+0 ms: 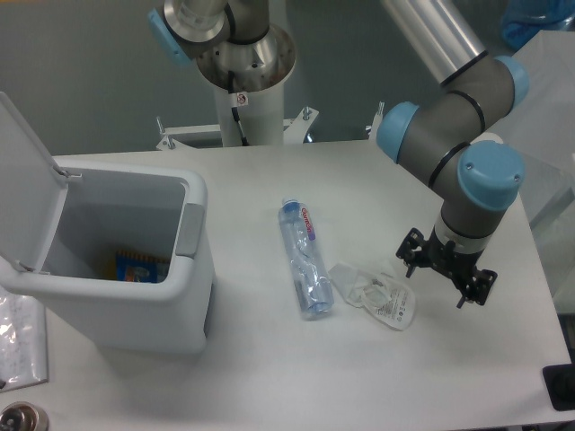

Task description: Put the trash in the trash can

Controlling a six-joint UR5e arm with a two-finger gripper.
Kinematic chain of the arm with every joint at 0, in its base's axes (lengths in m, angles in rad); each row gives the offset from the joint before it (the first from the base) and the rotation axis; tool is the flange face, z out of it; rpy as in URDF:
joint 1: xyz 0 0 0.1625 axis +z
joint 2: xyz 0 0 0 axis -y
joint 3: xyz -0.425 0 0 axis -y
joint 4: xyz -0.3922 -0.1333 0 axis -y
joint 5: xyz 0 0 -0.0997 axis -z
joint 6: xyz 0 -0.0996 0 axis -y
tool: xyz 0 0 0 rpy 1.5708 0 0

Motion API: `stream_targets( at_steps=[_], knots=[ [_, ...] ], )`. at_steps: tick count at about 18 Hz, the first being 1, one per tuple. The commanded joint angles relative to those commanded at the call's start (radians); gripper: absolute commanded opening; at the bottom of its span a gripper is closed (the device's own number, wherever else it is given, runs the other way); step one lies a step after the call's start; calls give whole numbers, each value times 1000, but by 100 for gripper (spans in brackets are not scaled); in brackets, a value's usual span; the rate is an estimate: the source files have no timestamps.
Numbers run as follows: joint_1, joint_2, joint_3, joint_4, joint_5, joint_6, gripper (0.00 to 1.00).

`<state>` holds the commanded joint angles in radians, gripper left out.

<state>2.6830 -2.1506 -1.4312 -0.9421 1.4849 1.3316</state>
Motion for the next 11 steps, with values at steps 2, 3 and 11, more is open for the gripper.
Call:
stream_targets(
  at_steps=[2, 3, 11],
  knots=[
    [-3, -2, -9, 2, 0, -6, 100],
    [-6, 0, -29, 3, 0, -5, 100],
    [-8, 70, -213, -7, 6, 224, 100]
  ],
)
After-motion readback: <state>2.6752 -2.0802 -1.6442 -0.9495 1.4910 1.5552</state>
